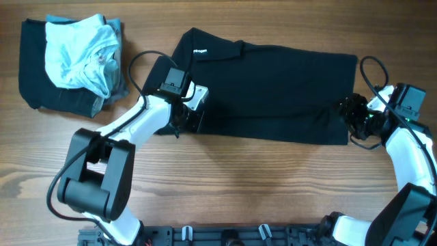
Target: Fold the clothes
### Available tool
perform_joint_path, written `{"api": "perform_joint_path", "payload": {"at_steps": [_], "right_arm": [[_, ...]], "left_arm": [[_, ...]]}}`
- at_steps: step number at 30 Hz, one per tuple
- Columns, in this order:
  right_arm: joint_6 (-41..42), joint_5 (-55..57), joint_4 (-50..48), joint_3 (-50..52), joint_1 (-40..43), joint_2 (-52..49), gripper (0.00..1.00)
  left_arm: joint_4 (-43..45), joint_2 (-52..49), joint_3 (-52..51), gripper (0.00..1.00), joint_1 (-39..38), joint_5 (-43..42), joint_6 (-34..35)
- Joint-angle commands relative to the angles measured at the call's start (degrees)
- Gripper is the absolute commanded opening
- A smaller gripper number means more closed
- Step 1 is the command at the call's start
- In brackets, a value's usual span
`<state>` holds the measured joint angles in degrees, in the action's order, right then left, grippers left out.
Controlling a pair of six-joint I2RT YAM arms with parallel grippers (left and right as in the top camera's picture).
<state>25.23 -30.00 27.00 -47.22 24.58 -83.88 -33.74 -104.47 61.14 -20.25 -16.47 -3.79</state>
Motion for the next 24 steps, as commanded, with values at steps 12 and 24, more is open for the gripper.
{"api": "perform_joint_path", "payload": {"at_steps": [12, 24], "right_arm": [[-1.33, -0.98, 0.28, 0.2, 0.09, 0.74, 0.65], [-1.29, -0.96, 0.28, 0.2, 0.09, 0.74, 0.65]], "left_arm": [[4.11, -0.63, 0.81, 0.04, -0.22, 1.11, 1.31], [6.88, 0.07, 3.45, 0.04, -0.22, 1.14, 1.7]]}}
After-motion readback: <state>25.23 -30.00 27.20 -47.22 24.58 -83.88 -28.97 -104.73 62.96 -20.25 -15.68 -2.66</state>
